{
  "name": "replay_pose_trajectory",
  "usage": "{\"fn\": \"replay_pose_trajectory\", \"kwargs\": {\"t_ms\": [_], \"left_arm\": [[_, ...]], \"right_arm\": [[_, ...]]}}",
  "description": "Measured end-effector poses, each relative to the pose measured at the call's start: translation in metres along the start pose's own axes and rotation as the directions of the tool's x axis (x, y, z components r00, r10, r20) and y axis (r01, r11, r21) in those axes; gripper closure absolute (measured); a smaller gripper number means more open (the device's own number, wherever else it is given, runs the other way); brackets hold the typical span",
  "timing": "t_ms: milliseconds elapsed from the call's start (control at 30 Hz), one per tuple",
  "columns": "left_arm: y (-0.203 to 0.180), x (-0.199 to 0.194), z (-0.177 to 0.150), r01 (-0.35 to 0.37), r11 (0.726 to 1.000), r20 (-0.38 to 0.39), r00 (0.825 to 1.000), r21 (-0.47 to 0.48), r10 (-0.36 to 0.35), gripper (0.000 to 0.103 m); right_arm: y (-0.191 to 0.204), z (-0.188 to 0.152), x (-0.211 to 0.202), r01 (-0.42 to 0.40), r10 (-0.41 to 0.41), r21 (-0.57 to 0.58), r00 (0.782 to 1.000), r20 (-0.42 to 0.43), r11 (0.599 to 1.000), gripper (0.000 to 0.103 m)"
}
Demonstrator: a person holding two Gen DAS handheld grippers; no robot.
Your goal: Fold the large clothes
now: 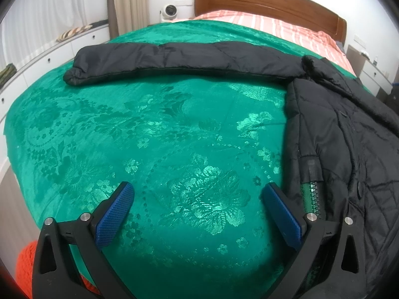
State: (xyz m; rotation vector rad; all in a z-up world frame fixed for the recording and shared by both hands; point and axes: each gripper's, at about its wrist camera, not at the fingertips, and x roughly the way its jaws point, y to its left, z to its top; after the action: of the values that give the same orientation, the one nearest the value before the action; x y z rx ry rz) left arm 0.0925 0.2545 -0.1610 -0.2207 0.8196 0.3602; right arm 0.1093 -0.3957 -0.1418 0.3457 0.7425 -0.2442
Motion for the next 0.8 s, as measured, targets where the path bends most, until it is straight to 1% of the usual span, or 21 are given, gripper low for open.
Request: {"fn": "replay_pose_trajectory", "kwargs": {"t_ms": [800], "left_arm": [[0.0014,-0.0018,-0.0005,-0.003,1.0,-0.003,1.0,-0.004,0.003,0.0]], "right_arm": [[0.0,-0.0026,0.0032,0.003,-0.003,-0.005,1.0,-0.011,1.0,0.01]]}}
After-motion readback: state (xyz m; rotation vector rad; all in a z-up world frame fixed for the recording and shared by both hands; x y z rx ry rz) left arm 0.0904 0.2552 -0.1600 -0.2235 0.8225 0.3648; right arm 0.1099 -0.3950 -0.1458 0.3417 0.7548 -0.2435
